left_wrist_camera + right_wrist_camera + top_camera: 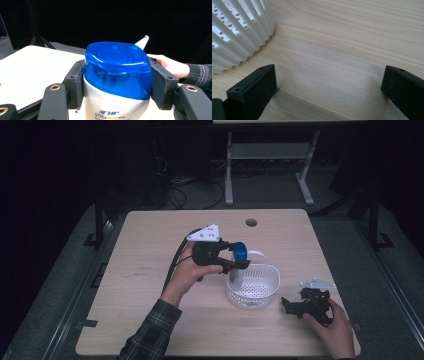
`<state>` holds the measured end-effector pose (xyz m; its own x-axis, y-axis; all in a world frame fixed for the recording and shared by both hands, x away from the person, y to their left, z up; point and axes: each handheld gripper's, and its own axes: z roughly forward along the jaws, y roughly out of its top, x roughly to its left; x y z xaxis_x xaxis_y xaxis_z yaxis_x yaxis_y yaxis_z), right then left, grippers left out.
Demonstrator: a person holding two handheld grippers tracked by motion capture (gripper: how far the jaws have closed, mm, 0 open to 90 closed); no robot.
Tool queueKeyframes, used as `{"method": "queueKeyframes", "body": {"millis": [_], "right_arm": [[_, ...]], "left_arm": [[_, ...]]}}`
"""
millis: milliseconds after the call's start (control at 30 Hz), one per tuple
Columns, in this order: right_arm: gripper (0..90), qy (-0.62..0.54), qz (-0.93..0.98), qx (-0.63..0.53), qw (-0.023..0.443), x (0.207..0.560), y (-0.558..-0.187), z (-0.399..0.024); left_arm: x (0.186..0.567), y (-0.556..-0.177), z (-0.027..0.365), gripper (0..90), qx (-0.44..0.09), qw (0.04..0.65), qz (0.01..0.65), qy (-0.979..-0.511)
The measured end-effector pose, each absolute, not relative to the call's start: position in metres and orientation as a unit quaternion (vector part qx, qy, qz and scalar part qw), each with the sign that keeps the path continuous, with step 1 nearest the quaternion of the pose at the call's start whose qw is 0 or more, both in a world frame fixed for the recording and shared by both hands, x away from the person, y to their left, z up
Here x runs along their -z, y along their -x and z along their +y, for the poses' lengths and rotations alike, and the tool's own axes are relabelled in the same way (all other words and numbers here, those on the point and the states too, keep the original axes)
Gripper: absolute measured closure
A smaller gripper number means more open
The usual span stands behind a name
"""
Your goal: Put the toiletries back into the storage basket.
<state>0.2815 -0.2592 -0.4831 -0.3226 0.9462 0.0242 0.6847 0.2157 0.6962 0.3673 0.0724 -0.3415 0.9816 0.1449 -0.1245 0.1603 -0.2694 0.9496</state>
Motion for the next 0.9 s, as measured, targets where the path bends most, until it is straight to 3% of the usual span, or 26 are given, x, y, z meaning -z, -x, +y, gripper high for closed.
{"method": "queueKeyframes", "body": {"millis": [900], "right_arm": [[0.0, -0.543, 0.751, -0.312, 0.210, 0.483, -0.281, -0.259]], "left_arm": [[0.386, -0.369, 0.068, 37.6, 0.010, 0.579, 0.113, -0.808]]}}
